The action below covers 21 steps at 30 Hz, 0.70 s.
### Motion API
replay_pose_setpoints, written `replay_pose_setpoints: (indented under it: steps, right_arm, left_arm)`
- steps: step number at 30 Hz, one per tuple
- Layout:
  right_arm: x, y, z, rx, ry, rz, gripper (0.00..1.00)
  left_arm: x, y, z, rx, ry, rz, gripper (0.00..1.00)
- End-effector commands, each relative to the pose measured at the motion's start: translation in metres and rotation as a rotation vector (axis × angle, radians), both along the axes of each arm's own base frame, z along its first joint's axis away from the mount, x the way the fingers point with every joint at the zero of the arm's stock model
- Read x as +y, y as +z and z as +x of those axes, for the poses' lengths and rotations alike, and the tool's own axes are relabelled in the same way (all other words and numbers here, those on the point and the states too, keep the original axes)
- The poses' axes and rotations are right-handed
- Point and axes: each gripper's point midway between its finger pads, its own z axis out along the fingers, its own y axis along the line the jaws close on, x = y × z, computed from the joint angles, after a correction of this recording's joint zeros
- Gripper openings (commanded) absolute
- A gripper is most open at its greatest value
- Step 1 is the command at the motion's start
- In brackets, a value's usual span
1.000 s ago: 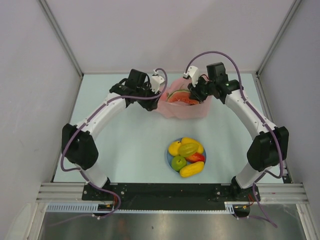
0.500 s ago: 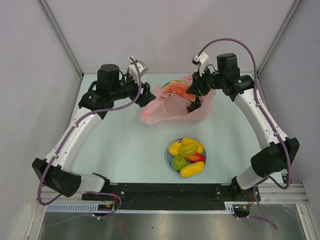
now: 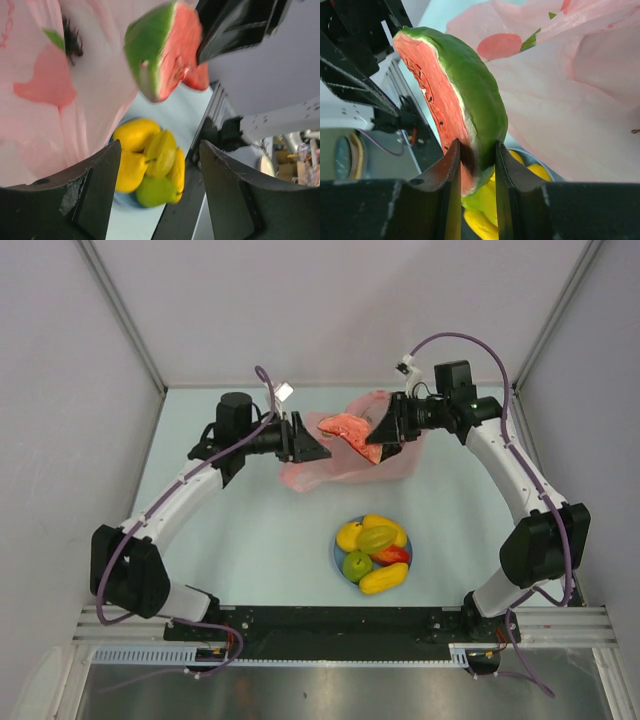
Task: Take the fake fruits out of the plastic bag
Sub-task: Place the fake fruit on the plate.
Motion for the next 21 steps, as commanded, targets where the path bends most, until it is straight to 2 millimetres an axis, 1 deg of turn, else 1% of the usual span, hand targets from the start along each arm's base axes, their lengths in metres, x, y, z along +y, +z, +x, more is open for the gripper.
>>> replay_pose_setpoints:
  steps: [1,2,3,4,5,6,8,9,10,13,16,18,20,21]
  right_arm:
    - [0.018,0.023,0.011,0.033,-0.077,0.101,0.05]
    - [0.021,0.023,0.012,0.02,-0.068,0.102,0.05]
    - [0.023,0.021,0.01,0.026,-0.064,0.099,0.05]
    - [0.026,0.02,0.008,0.031,-0.057,0.099,0.05]
    - [0.025,0.018,0.006,0.041,-0.06,0.096,0.05]
    - [0.024,0.016,0.006,0.043,-0.063,0.092,0.05]
    - [0.024,0.015,0.002,0.045,-0.061,0.092,0.05]
    - [0.023,0.009,0.001,0.057,-0.067,0.084,0.05]
    - [0.023,0.008,0.0,0.056,-0.076,0.081,0.06]
    - [0.023,0.005,0.006,0.059,-0.112,0.092,0.05]
    - [0.028,0.003,0.006,0.062,-0.094,0.098,0.06]
    - [0.035,0.002,0.001,0.067,-0.075,0.096,0.08]
    - [0.042,0.001,-0.005,0.057,-0.048,0.094,0.09]
    - [0.051,0.001,-0.011,0.054,-0.022,0.092,0.1]
  left_arm:
    - [-0.029,0.054,0.024,-0.053,0.038,-0.187,0.68]
    - [-0.031,0.049,0.034,-0.038,0.078,-0.178,0.67]
    - [-0.034,0.048,0.039,-0.036,0.092,-0.173,0.66]
    - [-0.037,0.051,0.042,-0.032,0.101,-0.163,0.62]
    - [-0.037,0.05,0.048,-0.035,0.126,-0.15,0.61]
    - [-0.038,0.046,0.052,-0.027,0.133,-0.139,0.59]
    - [-0.039,0.047,0.056,-0.027,0.139,-0.136,0.52]
    - [-0.04,0.044,0.057,-0.023,0.144,-0.129,0.47]
    - [-0.041,0.043,0.057,-0.023,0.136,-0.131,0.37]
    - [-0.046,0.044,0.047,-0.028,0.076,-0.154,0.3]
    - [-0.046,0.047,0.045,-0.03,0.074,-0.162,0.23]
    - [-0.046,0.047,0.048,-0.039,0.082,-0.158,0.21]
    - [-0.048,0.048,0.053,-0.061,0.078,-0.158,0.16]
    - [-0.048,0.048,0.055,-0.071,0.078,-0.156,0.15]
